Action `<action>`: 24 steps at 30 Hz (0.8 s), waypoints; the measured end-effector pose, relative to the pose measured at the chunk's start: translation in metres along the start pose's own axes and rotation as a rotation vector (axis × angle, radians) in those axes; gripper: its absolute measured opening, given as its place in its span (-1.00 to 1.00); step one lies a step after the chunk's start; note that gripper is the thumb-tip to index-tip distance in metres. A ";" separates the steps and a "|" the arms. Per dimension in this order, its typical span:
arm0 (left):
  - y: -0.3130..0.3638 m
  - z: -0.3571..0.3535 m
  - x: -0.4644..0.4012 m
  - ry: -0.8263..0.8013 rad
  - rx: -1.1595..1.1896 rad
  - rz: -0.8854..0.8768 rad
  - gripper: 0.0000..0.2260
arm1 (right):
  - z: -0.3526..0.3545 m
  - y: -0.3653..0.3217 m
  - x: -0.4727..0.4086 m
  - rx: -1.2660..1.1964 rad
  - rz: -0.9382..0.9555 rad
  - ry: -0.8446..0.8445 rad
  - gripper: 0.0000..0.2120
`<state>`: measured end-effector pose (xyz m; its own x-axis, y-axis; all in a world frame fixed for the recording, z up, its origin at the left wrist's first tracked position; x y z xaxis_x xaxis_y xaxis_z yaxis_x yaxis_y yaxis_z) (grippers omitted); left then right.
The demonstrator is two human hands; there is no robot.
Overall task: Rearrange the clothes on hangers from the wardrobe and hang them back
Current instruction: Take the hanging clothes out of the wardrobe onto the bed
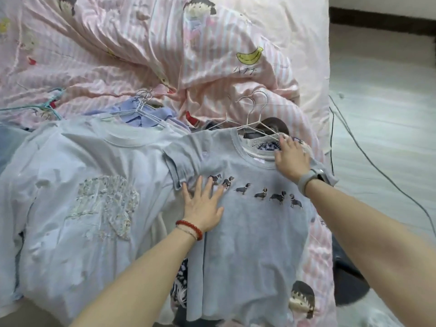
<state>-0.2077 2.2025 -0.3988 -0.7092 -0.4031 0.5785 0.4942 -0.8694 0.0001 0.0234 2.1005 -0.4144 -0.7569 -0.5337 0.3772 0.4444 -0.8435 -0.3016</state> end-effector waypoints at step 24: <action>-0.257 -0.046 0.392 0.758 0.414 1.023 -0.62 | -0.053 -0.398 0.326 -0.106 1.082 -0.101 -0.55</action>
<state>-0.6359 2.2547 -0.2096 0.0331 -0.9916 -0.1253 0.9863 0.0122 0.1647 -0.4259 2.2657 -0.2173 0.0550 -0.9964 -0.0644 0.8038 0.0824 -0.5892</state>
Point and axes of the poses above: each hand's wrist, its own x-axis away from the middle knuckle, its own z-axis out of the back of the hand, y = z × x, the point moved 3 cm from there along -x, towards the middle knuckle, and after that the axes turned 4 degrees about y, right-handed, at the moved point
